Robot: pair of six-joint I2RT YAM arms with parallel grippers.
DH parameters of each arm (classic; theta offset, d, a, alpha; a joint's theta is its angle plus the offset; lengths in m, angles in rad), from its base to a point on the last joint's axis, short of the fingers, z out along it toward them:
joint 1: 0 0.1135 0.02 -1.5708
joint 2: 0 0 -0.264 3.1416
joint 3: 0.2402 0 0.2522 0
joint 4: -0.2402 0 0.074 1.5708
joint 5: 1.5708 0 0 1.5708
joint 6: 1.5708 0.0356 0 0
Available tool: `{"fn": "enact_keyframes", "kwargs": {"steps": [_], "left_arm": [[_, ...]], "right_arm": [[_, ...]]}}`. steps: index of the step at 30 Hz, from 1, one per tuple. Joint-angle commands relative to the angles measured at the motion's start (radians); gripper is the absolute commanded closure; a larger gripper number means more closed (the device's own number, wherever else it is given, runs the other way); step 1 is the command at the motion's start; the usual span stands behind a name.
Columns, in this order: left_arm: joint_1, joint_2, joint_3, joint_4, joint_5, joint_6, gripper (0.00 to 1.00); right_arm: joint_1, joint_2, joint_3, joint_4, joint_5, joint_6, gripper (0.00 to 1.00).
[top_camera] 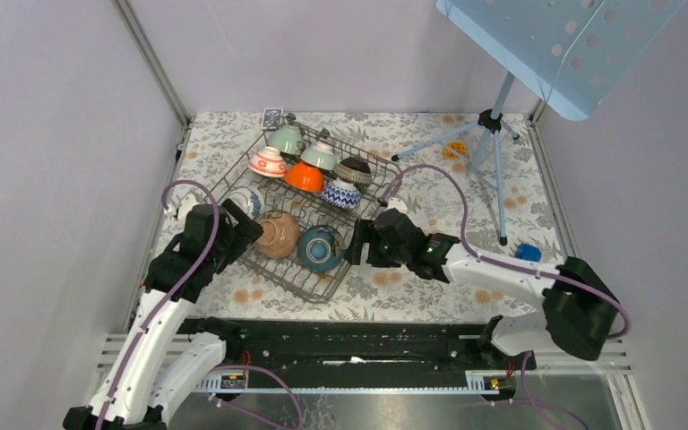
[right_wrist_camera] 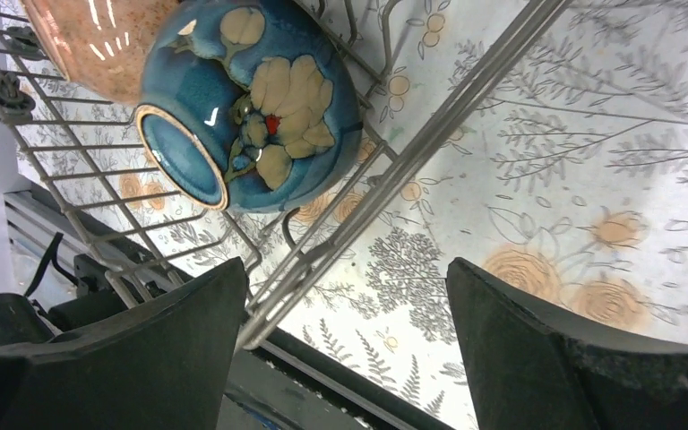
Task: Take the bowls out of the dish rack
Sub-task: Adjust the dish rack at the center of the board.
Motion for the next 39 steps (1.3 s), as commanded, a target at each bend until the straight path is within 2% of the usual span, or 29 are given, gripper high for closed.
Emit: {"fn": "enact_keyframes", "kwargs": {"steps": [1, 5, 8, 13, 16, 18, 26, 31, 39], "left_arm": [[0.000, 0.002, 0.004, -0.089, -0.048, -0.114, 0.01], [0.001, 0.005, -0.071, -0.073, -0.028, -0.145, 0.05], [0.000, 0.018, -0.117, -0.053, -0.017, -0.150, 0.12], [0.000, 0.052, -0.165, -0.018, -0.021, -0.158, 0.22], [0.000, 0.065, -0.177, 0.002, -0.028, -0.165, 0.27], [0.000, 0.069, -0.184, 0.013, -0.039, -0.168, 0.35], [0.009, 0.129, -0.175, 0.036, -0.103, -0.149, 0.63], [0.117, 0.185, -0.139, 0.080, -0.059, -0.070, 0.76], [0.248, 0.280, -0.104, 0.126, 0.012, 0.009, 0.80]], "right_arm": [[0.003, -0.120, 0.037, -0.112, 0.090, -0.139, 0.11], [-0.001, -0.188, 0.057, -0.158, 0.188, -0.253, 0.11], [-0.014, -0.193, 0.107, -0.179, 0.251, -0.318, 0.12], [-0.070, -0.139, 0.205, -0.167, 0.275, -0.392, 0.12], [-0.127, -0.103, 0.247, -0.123, 0.226, -0.403, 0.12], [-0.169, -0.077, 0.252, -0.063, 0.181, -0.408, 0.13], [-0.330, 0.156, 0.357, 0.071, 0.199, -0.463, 0.18], [-0.377, 0.283, 0.442, 0.096, 0.186, -0.470, 0.18], [-0.417, 0.444, 0.602, -0.004, 0.173, -0.508, 0.23]]}}
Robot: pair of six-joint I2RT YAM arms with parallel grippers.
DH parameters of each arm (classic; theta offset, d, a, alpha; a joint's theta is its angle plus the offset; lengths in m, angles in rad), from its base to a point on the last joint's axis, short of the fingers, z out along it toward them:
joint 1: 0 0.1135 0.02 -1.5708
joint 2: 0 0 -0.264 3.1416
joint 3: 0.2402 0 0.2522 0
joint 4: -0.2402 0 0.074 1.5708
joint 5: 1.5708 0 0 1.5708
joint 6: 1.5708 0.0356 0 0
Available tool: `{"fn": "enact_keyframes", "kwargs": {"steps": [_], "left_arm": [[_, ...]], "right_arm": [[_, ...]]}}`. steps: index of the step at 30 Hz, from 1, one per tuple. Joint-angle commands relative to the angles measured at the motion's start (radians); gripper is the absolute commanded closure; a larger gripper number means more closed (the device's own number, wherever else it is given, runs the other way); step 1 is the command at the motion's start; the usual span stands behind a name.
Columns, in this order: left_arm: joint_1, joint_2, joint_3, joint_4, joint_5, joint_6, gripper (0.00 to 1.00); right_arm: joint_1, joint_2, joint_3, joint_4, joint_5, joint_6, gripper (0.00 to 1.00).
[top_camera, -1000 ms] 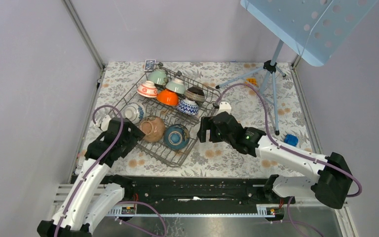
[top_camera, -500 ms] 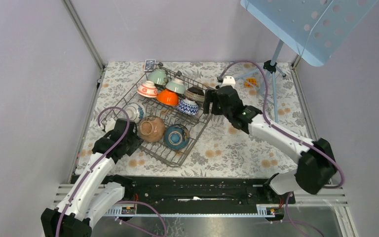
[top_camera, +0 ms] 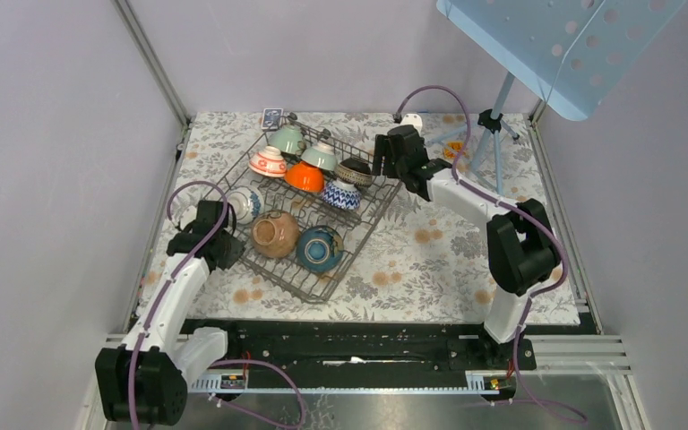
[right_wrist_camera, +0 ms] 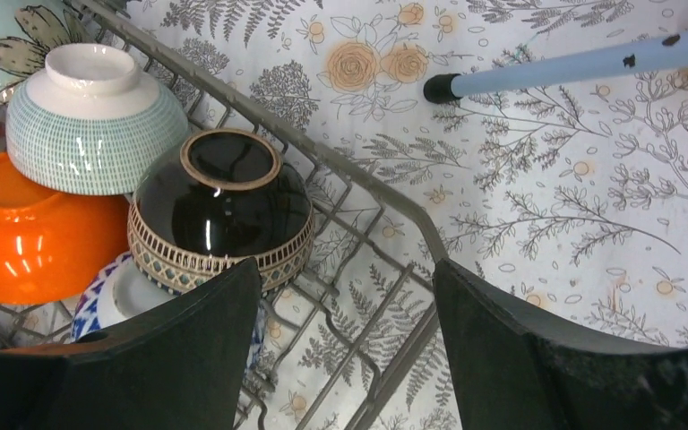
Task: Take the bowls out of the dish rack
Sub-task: Adjust the dish rack at the center of the board.
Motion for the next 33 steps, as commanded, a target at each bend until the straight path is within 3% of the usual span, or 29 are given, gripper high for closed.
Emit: {"fn": "enact_keyframes", "kwargs": {"steps": [1, 8, 16, 22, 28, 33], "left_arm": [[0.047, 0.035, 0.050, 0.058, 0.025, 0.061, 0.81], [0.068, 0.097, 0.070, 0.083, 0.037, 0.076, 0.86], [0.120, 0.124, 0.122, 0.087, 0.033, 0.102, 0.86], [0.151, 0.153, 0.167, 0.086, 0.034, 0.103, 0.84], [0.152, 0.154, 0.184, 0.112, 0.073, 0.121, 0.66], [0.152, 0.114, 0.193, 0.112, 0.107, 0.147, 0.36]], "right_arm": [[-0.024, 0.047, 0.084, -0.029, -0.028, -0.031, 0.24], [-0.046, 0.130, 0.148, -0.091, -0.025, -0.067, 0.27], [-0.053, 0.130, 0.119, -0.117, -0.060, -0.057, 0.44], [-0.053, 0.084, 0.040, -0.119, -0.141, -0.012, 0.63], [-0.046, 0.013, -0.085, -0.106, -0.174, 0.026, 0.73], [-0.036, -0.042, -0.159, -0.105, -0.177, 0.054, 0.75]]}}
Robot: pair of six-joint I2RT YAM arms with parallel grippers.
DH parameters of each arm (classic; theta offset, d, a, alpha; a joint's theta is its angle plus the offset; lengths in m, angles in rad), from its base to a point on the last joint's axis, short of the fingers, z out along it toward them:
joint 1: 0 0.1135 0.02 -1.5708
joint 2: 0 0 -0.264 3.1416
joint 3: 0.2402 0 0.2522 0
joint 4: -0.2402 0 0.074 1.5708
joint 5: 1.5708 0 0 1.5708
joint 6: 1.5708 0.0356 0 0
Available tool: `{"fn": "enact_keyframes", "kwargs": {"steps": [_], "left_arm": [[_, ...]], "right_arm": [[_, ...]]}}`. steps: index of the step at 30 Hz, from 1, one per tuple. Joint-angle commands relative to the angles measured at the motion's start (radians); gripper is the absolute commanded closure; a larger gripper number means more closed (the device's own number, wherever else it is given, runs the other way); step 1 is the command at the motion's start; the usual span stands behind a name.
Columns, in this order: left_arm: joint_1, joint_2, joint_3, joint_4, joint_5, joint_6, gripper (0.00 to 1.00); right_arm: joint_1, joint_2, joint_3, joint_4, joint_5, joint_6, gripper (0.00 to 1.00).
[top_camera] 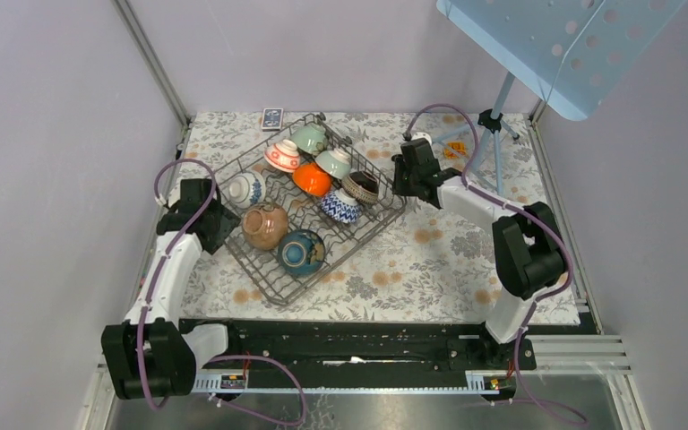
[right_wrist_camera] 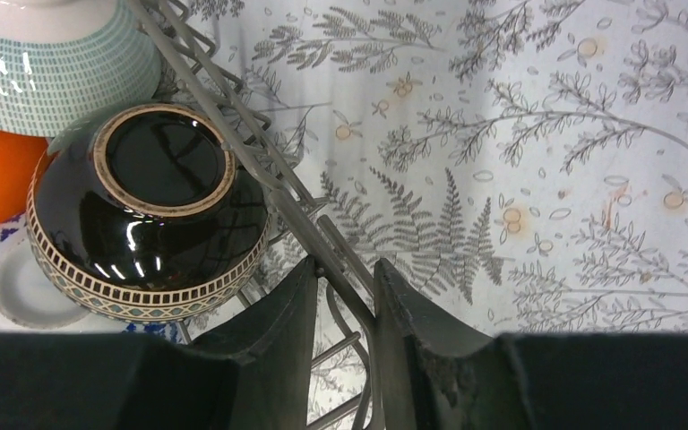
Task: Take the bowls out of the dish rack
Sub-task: Adjust the dish rack at the center of the board.
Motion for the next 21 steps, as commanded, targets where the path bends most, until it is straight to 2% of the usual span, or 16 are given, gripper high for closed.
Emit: {"fn": "enact_keyframes", "kwargs": {"steps": [1, 7, 10, 14, 17, 21], "left_arm": [[0.000, -0.059, 0.042, 0.044, 0.043, 0.022, 0.32], [0.000, -0.115, 0.053, 0.031, 0.092, 0.039, 0.12], [0.000, -0.141, 0.056, 0.035, 0.128, 0.042, 0.09], [-0.002, -0.192, 0.046, 0.082, 0.256, 0.056, 0.04], [-0.011, -0.233, 0.036, 0.141, 0.354, 0.090, 0.03], [-0.057, -0.280, 0.003, 0.230, 0.413, 0.137, 0.01]], "right_arm": [[0.025, -0.049, -0.076, -0.040, -0.043, 0.070, 0.76], [0.045, -0.118, -0.164, -0.044, -0.042, 0.094, 0.77], [0.064, -0.159, -0.221, -0.036, -0.048, 0.115, 0.78], [0.113, -0.204, -0.288, -0.034, -0.045, 0.141, 0.80], [0.147, -0.237, -0.331, -0.036, -0.037, 0.170, 0.82], [0.163, -0.285, -0.381, -0.033, -0.043, 0.206, 0.83]]}}
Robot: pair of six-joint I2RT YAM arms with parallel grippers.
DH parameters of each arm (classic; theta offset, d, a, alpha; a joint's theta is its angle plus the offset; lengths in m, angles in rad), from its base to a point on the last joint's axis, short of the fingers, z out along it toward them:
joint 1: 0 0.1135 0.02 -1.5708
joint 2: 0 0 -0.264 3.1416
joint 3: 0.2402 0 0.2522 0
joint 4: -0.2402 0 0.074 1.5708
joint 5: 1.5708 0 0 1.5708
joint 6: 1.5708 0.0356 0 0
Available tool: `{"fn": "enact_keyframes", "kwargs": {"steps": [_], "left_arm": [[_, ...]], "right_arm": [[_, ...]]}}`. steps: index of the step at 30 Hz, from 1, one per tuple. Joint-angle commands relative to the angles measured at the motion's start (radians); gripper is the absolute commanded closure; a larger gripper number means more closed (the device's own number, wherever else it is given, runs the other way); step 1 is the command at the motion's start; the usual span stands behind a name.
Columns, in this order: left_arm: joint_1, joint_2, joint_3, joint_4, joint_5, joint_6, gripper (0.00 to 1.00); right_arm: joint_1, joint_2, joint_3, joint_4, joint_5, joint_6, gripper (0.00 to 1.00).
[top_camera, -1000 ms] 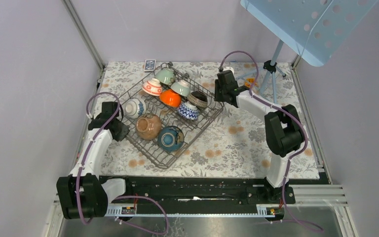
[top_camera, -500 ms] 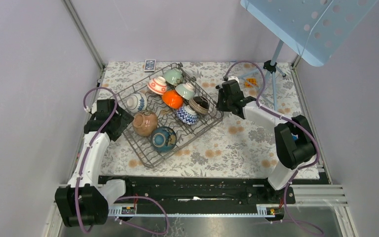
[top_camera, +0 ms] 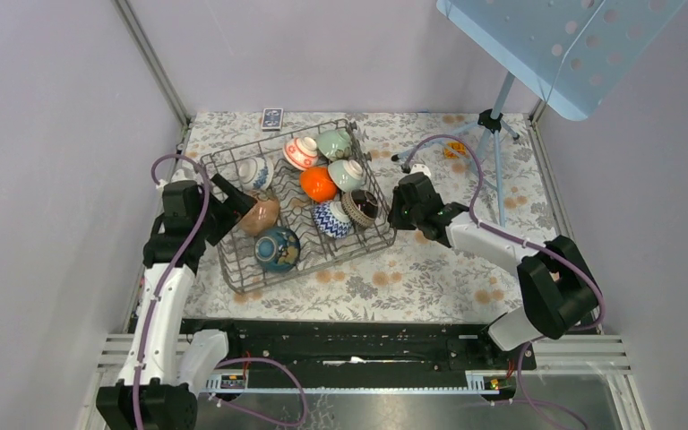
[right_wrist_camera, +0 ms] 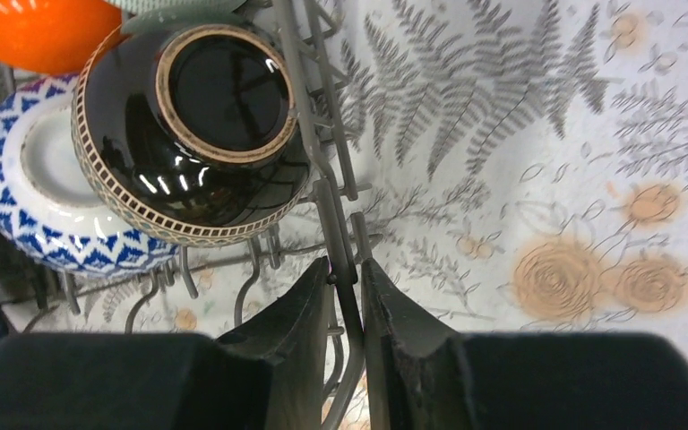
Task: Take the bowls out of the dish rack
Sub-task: Adjust the dish rack at the center of the board, then pick up the bowl from the dish rack.
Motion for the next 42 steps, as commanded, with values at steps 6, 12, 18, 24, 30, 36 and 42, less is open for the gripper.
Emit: {"fn": "enact_keyframes", "kwargs": {"steps": [6, 12, 18, 24, 30, 36, 42], "left_arm": [[-0.134, -0.028, -0.074, 0.327, 0.296, 0.108, 0.01], [-0.250, 0.015, -0.088, 0.379, 0.233, 0.127, 0.01], [-0.266, 0.051, -0.092, 0.404, 0.222, 0.126, 0.01], [-0.339, 0.092, -0.087, 0.406, 0.223, 0.152, 0.01], [-0.347, 0.049, -0.102, 0.320, 0.132, 0.185, 0.01], [-0.347, -0.022, -0.043, 0.228, 0.028, 0.200, 0.01], [-0.347, -0.041, -0.010, 0.217, 0.063, 0.182, 0.01]], "right_arm": [[0.059, -0.090, -0.129, -0.066, -0.039, 0.126, 0.88], [0.070, -0.120, -0.180, -0.057, -0.033, 0.159, 0.99], [0.082, -0.151, -0.224, -0.037, -0.038, 0.204, 1.00], [0.131, -0.194, -0.265, -0.020, -0.034, 0.267, 1.00], [0.154, -0.233, -0.277, -0.031, -0.008, 0.273, 1.00], [0.154, -0.296, -0.220, -0.102, 0.018, 0.197, 0.60], [0.154, -0.390, -0.139, -0.165, 0.013, 0.087, 0.33]]}}
